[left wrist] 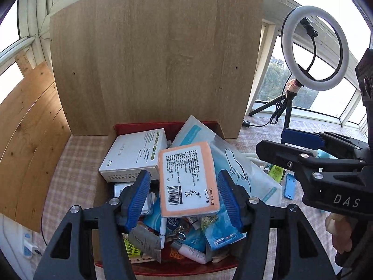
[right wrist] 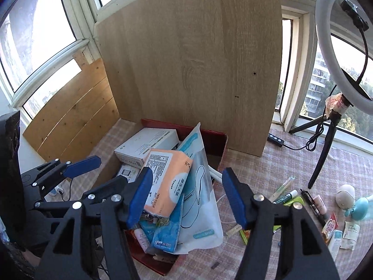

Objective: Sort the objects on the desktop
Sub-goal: 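Carry the package to the red box and open the right gripper, then move both tools back toward the white lotion tube and blue phone stand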

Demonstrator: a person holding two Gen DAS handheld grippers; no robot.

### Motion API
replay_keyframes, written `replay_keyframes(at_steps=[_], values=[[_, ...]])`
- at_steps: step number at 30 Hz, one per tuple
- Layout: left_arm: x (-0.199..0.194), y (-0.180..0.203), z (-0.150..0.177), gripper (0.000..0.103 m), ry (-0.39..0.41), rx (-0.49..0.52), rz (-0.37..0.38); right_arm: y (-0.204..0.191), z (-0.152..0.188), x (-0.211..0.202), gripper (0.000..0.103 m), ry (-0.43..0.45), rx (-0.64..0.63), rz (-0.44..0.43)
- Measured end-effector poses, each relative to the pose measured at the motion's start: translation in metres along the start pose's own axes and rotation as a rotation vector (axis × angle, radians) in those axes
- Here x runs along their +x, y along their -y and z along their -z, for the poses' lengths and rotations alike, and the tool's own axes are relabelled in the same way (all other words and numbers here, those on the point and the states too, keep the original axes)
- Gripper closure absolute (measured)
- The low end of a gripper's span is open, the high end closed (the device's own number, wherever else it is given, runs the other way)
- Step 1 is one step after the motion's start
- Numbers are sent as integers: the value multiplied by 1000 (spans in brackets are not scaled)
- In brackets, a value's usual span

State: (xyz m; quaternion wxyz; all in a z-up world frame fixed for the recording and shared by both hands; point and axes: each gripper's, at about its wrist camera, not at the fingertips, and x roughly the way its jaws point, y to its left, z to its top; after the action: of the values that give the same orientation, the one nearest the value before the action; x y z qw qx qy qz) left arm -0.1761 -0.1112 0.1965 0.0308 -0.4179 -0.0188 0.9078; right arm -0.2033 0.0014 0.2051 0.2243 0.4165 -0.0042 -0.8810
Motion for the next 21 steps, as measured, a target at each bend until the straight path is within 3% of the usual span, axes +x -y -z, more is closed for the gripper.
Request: replay_keyframes(at_steps=[7,10,21], values=[[-25,21,15,27,13,6,-15,18,27,-38,32,40,2,43],[-35,29,22,27,13,-6,-21,30,44,-58,26,53,0,64],[-47,72,64,27,-49,-22,6,113,109,-130,25,84,84,185]])
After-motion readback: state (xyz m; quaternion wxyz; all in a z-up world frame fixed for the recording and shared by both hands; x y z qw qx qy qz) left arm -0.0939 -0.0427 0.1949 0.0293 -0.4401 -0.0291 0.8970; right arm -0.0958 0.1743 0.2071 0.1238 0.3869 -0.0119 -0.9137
